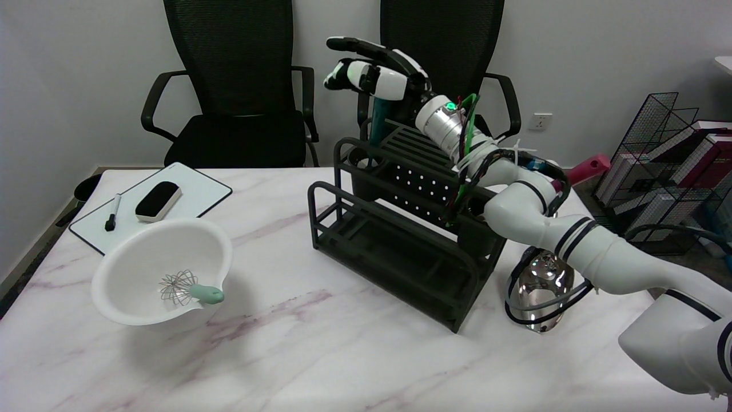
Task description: Place the blue sponge bottle brush into the kitchen storage rack.
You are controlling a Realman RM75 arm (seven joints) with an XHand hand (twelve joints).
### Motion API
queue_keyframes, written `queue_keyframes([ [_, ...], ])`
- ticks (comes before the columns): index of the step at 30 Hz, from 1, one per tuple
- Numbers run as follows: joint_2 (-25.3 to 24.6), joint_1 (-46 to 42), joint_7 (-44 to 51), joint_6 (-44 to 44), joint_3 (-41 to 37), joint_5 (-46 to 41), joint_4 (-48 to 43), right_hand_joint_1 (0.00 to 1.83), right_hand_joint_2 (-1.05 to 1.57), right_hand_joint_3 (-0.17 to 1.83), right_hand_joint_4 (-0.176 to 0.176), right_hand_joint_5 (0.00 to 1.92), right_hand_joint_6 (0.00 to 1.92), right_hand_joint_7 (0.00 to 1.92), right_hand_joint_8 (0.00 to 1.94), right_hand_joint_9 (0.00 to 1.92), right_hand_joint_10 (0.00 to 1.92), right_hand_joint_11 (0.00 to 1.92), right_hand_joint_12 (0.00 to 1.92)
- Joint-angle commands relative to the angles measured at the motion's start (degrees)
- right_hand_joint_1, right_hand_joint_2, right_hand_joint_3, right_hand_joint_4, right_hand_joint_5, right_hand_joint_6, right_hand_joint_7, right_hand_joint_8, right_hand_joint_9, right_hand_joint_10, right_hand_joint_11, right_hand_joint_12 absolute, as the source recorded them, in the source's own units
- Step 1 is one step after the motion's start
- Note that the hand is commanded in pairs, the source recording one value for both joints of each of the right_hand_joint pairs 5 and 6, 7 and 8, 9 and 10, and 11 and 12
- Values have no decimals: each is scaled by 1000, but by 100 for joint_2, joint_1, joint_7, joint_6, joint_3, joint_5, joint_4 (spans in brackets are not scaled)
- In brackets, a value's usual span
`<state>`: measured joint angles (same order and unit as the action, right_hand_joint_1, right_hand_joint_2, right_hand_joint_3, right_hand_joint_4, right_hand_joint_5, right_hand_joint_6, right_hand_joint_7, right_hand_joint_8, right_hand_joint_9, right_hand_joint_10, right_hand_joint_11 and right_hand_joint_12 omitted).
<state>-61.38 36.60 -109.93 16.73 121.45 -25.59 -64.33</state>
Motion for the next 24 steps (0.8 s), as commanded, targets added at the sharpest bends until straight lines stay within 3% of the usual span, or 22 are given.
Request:
queue_keyframes([
  [1, 164, -782, 59, 1053, -1033, 219, -504, 1129, 452, 1391, 0, 613, 613, 1065, 1065, 858, 858, 572, 572],
  [6, 232, -1316, 59, 1037, -1700, 731, -1077, 1120, 461, 1366, 0, 629, 629, 1071, 1071, 843, 843, 460, 460],
  [13, 259, -2214, 146, 1156, -2509, 915, -1825, 1106, 480, 1342, 0, 646, 646, 1090, 1090, 891, 891, 468, 468],
  [16, 221, -2766, 508, 1311, -3007, 865, -2083, 1055, 578, 1248, 0, 750, 750, 1263, 1263, 1148, 1148, 674, 674],
  [18, 190, -3113, 700, 1411, -3399, 859, -2248, 1040, 633, 1200, 0, 954, 954, 1361, 1361, 1302, 1302, 812, 812],
  [21, 83, -3730, 953, 1673, -3938, 859, -2608, 981, 748, 1113, 0, 1081, 1081, 1450, 1450, 1444, 1444, 1049, 1049],
  [23, -15, -4084, 986, 1841, -3967, 859, -2824, 948, 890, 1010, 0, 1172, 1172, 1551, 1551, 1603, 1603, 1301, 1301],
  [24, -71, -4222, 986, 1883, -3823, 854, -2895, 915, 1044, 908, 0, 1246, 1246, 1622, 1622, 1695, 1695, 1520, 1520],
])
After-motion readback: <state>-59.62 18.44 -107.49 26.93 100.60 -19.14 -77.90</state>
